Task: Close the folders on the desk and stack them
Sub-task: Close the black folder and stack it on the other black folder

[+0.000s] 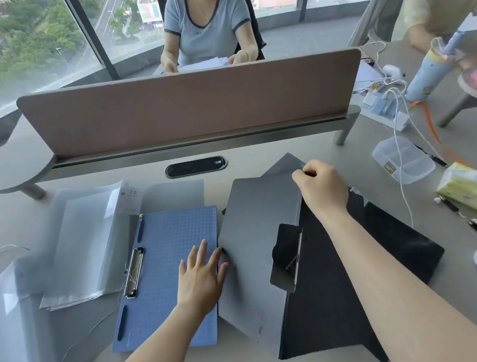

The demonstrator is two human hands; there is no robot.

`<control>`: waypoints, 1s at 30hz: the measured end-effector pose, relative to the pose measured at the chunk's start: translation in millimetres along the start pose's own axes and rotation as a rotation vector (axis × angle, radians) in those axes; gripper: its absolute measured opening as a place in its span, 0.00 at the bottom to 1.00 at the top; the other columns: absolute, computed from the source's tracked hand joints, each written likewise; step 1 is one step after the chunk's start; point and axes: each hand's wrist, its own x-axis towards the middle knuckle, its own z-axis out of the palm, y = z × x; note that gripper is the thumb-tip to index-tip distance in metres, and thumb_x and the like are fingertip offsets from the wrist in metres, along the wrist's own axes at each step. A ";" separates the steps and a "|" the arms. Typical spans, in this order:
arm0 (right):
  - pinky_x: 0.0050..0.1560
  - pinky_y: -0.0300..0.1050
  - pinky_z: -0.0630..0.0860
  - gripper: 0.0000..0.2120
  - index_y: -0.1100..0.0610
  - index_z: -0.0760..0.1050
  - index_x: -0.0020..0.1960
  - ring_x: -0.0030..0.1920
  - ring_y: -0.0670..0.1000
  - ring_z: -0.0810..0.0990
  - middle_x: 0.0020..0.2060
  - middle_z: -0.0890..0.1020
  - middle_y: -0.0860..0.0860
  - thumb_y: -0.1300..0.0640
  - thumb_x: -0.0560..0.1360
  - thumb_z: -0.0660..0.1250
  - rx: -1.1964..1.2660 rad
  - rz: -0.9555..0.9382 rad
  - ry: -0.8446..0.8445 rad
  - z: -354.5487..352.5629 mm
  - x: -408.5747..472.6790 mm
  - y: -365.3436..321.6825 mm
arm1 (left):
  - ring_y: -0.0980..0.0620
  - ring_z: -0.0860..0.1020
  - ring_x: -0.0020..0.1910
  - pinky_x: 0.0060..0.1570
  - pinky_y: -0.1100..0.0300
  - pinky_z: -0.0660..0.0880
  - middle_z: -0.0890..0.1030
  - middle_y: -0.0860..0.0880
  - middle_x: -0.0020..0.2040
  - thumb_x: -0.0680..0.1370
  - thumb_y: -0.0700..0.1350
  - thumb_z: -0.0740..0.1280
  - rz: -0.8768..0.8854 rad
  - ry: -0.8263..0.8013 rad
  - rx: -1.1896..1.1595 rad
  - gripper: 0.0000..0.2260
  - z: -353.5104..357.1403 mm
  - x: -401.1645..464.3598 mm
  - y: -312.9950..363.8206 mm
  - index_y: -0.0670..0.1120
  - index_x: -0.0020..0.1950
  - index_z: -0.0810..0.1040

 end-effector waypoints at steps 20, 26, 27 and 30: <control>0.36 0.46 0.69 0.10 0.53 0.66 0.34 0.31 0.49 0.69 0.26 0.70 0.46 0.57 0.72 0.65 0.262 -0.287 0.062 -42.5 -12.1 -67.2 | 0.62 0.72 0.67 0.65 0.49 0.74 0.73 0.64 0.69 0.72 0.66 0.64 0.276 0.132 -0.865 0.29 -151.9 -4.6 138.8 0.65 0.72 0.66; 0.35 0.39 0.69 0.07 0.54 0.70 0.37 0.30 0.45 0.70 0.28 0.72 0.45 0.58 0.73 0.66 0.367 -0.406 0.034 -37.1 -20.5 -85.3 | 0.62 0.78 0.59 0.54 0.51 0.80 0.79 0.64 0.60 0.69 0.59 0.66 0.228 0.291 -0.802 0.28 -175.9 -11.2 146.0 0.65 0.69 0.67; 0.36 0.38 0.70 0.07 0.55 0.70 0.38 0.31 0.45 0.70 0.28 0.72 0.45 0.58 0.73 0.66 0.372 -0.420 0.028 -35.5 -22.2 -88.5 | 0.62 0.79 0.57 0.54 0.52 0.80 0.81 0.63 0.58 0.70 0.57 0.67 0.212 0.310 -0.797 0.26 -177.7 -10.6 145.5 0.64 0.68 0.68; 0.37 0.36 0.71 0.08 0.56 0.71 0.40 0.33 0.45 0.73 0.31 0.75 0.46 0.56 0.74 0.68 0.382 -0.451 0.005 -27.6 -26.7 -96.6 | 0.61 0.82 0.51 0.51 0.57 0.80 0.84 0.60 0.54 0.74 0.51 0.68 0.165 0.381 -0.794 0.19 -182.4 -9.3 141.7 0.61 0.65 0.73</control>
